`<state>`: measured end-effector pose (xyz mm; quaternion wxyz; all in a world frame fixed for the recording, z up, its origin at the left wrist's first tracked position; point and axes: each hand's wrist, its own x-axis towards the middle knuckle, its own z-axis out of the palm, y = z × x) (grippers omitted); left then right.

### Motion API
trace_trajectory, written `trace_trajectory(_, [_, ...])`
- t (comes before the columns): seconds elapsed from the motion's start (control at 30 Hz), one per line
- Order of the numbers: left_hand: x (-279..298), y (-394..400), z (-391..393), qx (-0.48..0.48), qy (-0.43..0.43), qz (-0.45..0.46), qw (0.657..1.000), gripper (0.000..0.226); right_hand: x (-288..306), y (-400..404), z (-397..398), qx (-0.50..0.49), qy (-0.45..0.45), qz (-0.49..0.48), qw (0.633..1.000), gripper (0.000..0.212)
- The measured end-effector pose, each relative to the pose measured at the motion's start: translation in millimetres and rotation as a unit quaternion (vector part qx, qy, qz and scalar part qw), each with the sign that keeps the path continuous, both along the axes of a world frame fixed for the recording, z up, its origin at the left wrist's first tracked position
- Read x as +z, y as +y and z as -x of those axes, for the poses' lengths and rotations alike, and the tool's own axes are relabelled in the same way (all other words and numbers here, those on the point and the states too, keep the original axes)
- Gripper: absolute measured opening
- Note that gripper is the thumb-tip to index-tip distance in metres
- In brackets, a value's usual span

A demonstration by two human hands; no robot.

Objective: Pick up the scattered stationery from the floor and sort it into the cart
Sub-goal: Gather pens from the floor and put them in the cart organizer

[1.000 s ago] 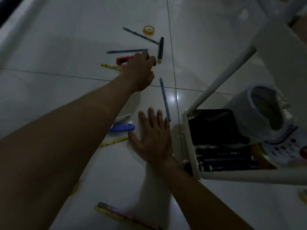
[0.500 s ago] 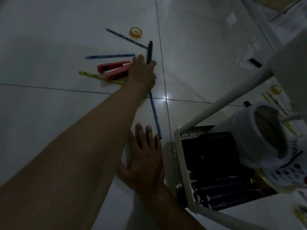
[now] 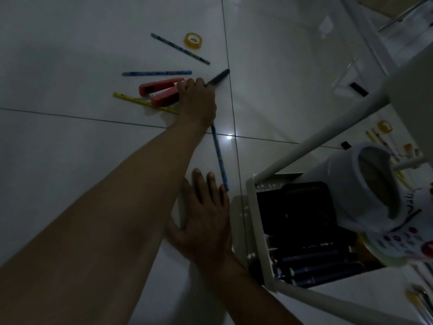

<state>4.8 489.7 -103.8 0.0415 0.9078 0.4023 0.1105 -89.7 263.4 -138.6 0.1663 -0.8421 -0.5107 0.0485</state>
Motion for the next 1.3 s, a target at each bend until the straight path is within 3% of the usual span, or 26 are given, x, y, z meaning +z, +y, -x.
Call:
trace_trajectory(0.1, [11.5, 1.7, 21.6, 0.006, -0.067, -0.006, 0.998, 0.036, 0.7, -1.2, 0.8, 0.000, -0.007, -0.004, 1.000, 0.074])
trace_trajectory(0.33, [47.5, -16.0, 100.1, -0.065, -0.120, -0.006, 0.991, 0.032, 1.6, -5.3, -0.7, 0.022, -0.003, 0.009, 1.000, 0.075])
trace_trajectory(0.53, [91.2, -54.6, 184.7, -0.083, 0.032, 0.064, 0.994, 0.050, 19.6, -5.3, 2.1, 0.048, 0.006, 0.085, 0.995, 0.078])
trace_trajectory(0.63, [103.8, -75.8, 217.8, -0.096, 0.072, 0.097, 0.988, 0.039, 42.0, -5.0, 8.6, 0.057, 0.032, 0.109, 0.992, 0.073])
trace_trajectory(0.7, [110.7, -92.4, 236.0, -0.119, 0.087, 0.094, 0.985, 0.033, 60.8, -14.2, 15.5, 0.059, 0.048, 0.073, 0.994, 0.075])
trace_trajectory(0.8, [124.3, -124.0, 255.5, -0.119, 0.104, 0.117, 0.980, 0.032, 80.9, -32.7, 23.9, 0.061, -0.036, 0.000, 0.997, 0.067])
trace_trajectory(0.9, [136.2, -155.9, 272.1, -0.134, 0.105, 0.122, 0.978, 0.030, 95.6, -43.5, 34.5, 0.111, -0.035, -0.028, 0.993, 0.063])
trace_trajectory(1.0, [152.1, -181.9, 287.8, -0.145, 0.112, 0.108, 0.977, 0.024, 114.7, -54.7, 45.4, 0.190, 0.027, 0.047, 0.980, 0.044])
trace_trajectory(1.07, [164.9, -199.3, 294.8, -0.162, 0.196, 0.079, 0.964, 0.023, 129.9, -67.9, 51.7, 0.242, 0.065, 0.115, 0.961, 0.039])
trace_trajectory(1.17, [181.4, -227.8, 299.8, -0.200, 0.292, 0.031, 0.935, 0.025, 154.5, -95.3, 55.6, 0.284, 0.036, 0.213, 0.934, 0.036])
trace_trajectory(1.3, [183.4, -270.9, 300.2, -0.220, 0.256, 0.061, 0.940, 0.024, 177.1, -143.9, 41.5, 0.311, 0.033, 0.262, 0.913, 0.027])
